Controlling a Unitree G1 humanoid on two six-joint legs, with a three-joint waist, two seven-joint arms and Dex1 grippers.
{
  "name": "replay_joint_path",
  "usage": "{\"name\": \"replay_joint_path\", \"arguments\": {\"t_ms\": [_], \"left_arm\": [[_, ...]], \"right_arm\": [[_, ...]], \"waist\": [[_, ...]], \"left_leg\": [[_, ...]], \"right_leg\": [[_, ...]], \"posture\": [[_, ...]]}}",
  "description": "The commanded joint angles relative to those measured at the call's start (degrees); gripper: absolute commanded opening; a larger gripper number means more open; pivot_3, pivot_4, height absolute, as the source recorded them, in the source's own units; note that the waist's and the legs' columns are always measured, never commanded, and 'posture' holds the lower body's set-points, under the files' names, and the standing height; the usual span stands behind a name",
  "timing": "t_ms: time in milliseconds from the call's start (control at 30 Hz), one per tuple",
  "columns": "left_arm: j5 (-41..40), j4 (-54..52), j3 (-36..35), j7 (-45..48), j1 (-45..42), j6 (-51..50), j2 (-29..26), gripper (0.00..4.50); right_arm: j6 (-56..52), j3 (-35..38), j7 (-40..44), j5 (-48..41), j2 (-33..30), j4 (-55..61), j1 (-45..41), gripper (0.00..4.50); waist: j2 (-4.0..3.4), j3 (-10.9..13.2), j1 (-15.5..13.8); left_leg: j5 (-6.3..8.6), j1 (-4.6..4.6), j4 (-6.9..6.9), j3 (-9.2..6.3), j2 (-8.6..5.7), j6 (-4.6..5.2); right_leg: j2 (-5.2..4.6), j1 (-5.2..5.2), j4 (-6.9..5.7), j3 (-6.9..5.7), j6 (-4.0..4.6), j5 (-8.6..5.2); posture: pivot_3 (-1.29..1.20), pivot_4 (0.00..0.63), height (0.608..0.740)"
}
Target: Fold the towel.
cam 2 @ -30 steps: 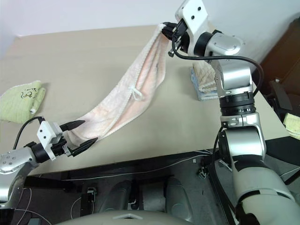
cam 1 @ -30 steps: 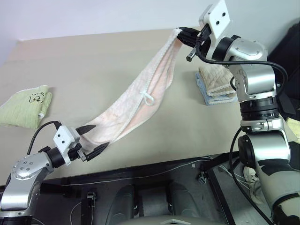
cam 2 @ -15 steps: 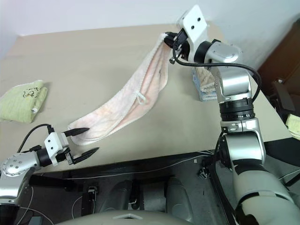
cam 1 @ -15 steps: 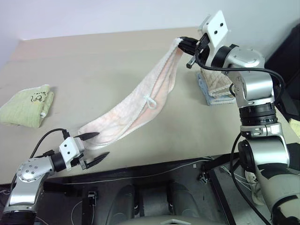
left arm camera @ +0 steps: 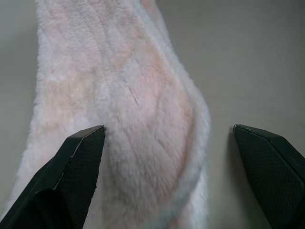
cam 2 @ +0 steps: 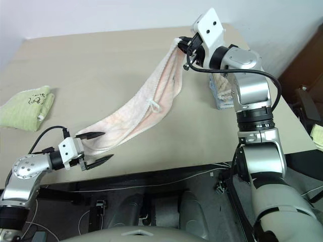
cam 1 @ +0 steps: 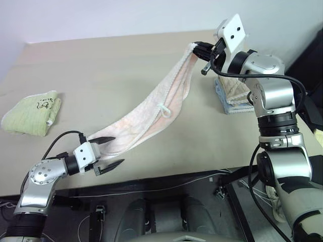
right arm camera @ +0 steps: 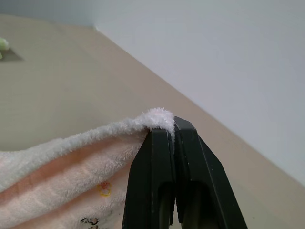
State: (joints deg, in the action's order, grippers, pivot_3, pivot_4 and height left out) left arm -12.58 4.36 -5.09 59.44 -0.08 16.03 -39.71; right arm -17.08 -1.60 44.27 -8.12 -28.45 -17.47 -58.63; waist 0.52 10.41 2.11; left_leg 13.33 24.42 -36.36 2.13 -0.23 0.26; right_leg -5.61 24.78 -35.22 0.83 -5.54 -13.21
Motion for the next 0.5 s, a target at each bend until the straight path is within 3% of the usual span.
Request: {"name": "replay_joint_path", "arguments": {"t_ms": [33,200,433,500], "left_arm": [[-1.16,-0.82,0.72,-0.07,-1.26,-1.86,0.28,4.12],[-2.27,0.72,0.89,0.98,-1.52,-2.65,0.25,2.58],[-6.98,-0.81,-1.17,3.61,0.55,-4.37,-0.85,0.1],[-8.8,-1.78,-2.3,4.11,1.6,-5.78,-1.3,0.04]], "right_arm": [[0.19,1.43,-0.57,-0.63,-0.6,2.46,-0.38,0.0],[0.12,1.41,-0.71,-0.51,-0.73,2.62,-0.03,0.0],[0.05,1.24,-0.91,-0.4,-0.86,3.17,0.55,0.0],[-0.04,1.16,-0.93,-0.37,-0.87,3.49,0.87,0.0]], "waist": [[0.0,0.0,0.23],[0.0,0.0,0.5],[0.0,0.0,0.46],[0.0,0.0,0.48]], "left_leg": [[-0.01,0.0,0.0,0.0,0.0,0.01],[-0.02,0.01,0.1,0.22,0.06,0.03],[-0.02,0.01,0.09,0.33,0.09,0.04],[-0.02,0.01,0.09,0.34,0.09,0.04]], "right_leg": [[0.02,0.01,0.0,0.0,-0.1,0.06],[0.02,0.16,0.0,-0.11,-0.16,0.08],[0.04,0.19,-0.02,-0.09,-0.17,0.09],[0.04,0.19,-0.02,-0.09,-0.17,0.09]], "posture": [[0.0,0.15,0.74],[0.0,0.15,0.74],[0.0,0.15,0.74],[0.0,0.15,0.74]]}}
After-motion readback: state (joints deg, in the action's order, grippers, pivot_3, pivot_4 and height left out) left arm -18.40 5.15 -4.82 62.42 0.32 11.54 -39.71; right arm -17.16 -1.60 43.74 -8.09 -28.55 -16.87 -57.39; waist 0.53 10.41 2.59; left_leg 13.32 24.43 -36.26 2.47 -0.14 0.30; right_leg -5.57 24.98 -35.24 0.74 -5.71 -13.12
